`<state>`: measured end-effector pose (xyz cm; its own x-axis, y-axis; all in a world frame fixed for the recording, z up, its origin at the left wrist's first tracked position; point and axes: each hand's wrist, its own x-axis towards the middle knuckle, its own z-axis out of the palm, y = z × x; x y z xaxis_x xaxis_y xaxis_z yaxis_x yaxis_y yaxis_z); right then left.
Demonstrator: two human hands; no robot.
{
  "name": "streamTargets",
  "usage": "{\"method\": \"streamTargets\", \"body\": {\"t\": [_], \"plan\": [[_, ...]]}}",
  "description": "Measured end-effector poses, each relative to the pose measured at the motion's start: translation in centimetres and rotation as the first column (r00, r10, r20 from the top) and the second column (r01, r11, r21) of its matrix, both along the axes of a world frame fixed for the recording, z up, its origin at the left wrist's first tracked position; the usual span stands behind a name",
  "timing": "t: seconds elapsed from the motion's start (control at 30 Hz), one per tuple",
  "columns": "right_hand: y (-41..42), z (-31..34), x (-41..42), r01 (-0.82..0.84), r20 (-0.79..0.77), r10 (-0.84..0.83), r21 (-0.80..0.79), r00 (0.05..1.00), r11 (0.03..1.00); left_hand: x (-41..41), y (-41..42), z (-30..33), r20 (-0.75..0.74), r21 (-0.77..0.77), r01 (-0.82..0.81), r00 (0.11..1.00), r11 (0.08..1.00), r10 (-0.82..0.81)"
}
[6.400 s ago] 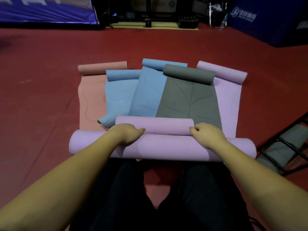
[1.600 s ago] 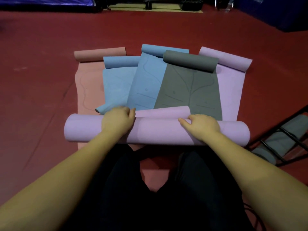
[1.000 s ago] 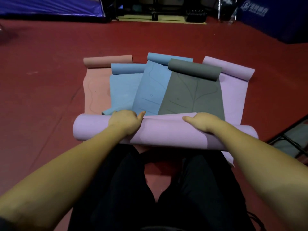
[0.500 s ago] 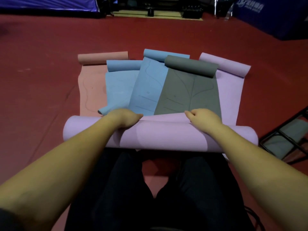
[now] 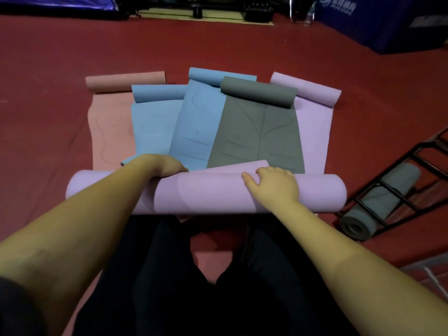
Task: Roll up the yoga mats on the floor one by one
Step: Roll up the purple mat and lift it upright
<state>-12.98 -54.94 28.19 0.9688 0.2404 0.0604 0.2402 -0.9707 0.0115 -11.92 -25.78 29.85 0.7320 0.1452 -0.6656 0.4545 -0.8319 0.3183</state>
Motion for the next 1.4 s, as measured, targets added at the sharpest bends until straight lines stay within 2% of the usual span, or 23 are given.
{"method": "streamTargets", "body": {"t": [0.07,0.13,0.17,0.23,0.3,0.37,0.4,0.47,0.53,0.57,0.63,0.7,0.77,0.93,1.07,1.27,1.4], "plan": [[0.2,0.0,0.7,0.000,-0.029,0.000,-0.013,1.000,1.000,0.1,0.0,-0.1,0.066,0.035,-0.005,0.998,0.999,0.003],[0.4,0.1,1.4,0.000,-0.065,-0.001,-0.001,0.998,1.000,-0.3,-0.5,0.0,0.171,0.187,0.025,0.984,0.982,-0.058],[0.4,0.2,1.7,0.005,-0.086,-0.004,0.004,0.996,1.000,-0.7,-0.9,0.1,0.262,0.293,0.025,0.959,0.956,-0.105],[0.2,0.3,2.2,0.008,-0.121,-0.007,0.007,0.993,1.000,-1.8,-1.7,0.2,0.486,0.435,-0.039,0.851,0.900,-0.198],[0.2,0.3,2.5,0.012,-0.155,-0.011,0.009,0.988,1.000,-3.2,-2.1,-0.6,0.639,0.413,-0.116,0.743,0.903,-0.198],[0.3,0.5,3.0,0.022,-0.203,-0.018,0.018,0.979,1.000,-4.7,-2.3,-1.9,0.706,0.380,-0.135,0.681,0.915,-0.192],[0.4,0.6,3.2,0.026,-0.230,-0.021,0.020,0.973,0.999,-5.7,-2.3,-2.6,0.726,0.415,-0.118,0.641,0.902,-0.250],[0.6,0.8,3.8,0.026,-0.278,-0.019,0.021,0.960,0.999,-7.7,-1.9,-4.2,0.699,0.544,-0.033,0.570,0.838,-0.432],[0.8,0.9,4.4,0.033,-0.320,-0.025,0.020,0.947,0.999,-9.2,-0.8,-5.4,0.590,0.674,0.099,0.524,0.732,-0.614],[0.9,0.9,4.6,0.037,-0.340,-0.028,0.017,0.940,0.999,-9.7,-0.2,-5.8,0.534,0.715,0.142,0.519,0.684,-0.667],[1.3,1.0,5.0,0.029,-0.367,-0.022,0.015,0.930,0.999,-10.1,0.2,-5.8,0.445,0.742,0.198,0.570,0.641,-0.691],[1.6,1.3,5.2,0.027,-0.391,-0.017,0.021,0.920,0.999,-9.7,-0.2,-5.3,0.400,0.725,0.222,0.635,0.652,-0.661],[1.6,1.7,5.3,0.032,-0.412,-0.018,0.026,0.911,0.999,-9.1,-0.7,-4.8,0.387,0.723,0.217,0.660,0.656,-0.644],[1.3,3.6,5.3,0.016,-0.423,0.001,0.037,0.906,0.999,-8.7,-0.7,-2.9,0.428,0.740,0.177,0.621,0.649,-0.657],[1.4,5.1,4.9,-0.024,-0.468,0.025,0.008,0.883,1.000,-9.6,-0.5,-0.8,0.411,0.725,0.228,0.614,0.650,-0.674],[0.9,6.6,5.0,-0.070,-0.620,0.068,0.021,0.782,0.997,-10.7,-1.1,2.7,0.355,0.660,0.324,0.660,0.678,-0.662],[0.8,4.8,5.0,-0.086,-0.704,0.076,0.021,0.706,0.996,-10.2,-1.0,2.7,0.281,0.517,0.428,0.734,0.742,-0.619]]}}
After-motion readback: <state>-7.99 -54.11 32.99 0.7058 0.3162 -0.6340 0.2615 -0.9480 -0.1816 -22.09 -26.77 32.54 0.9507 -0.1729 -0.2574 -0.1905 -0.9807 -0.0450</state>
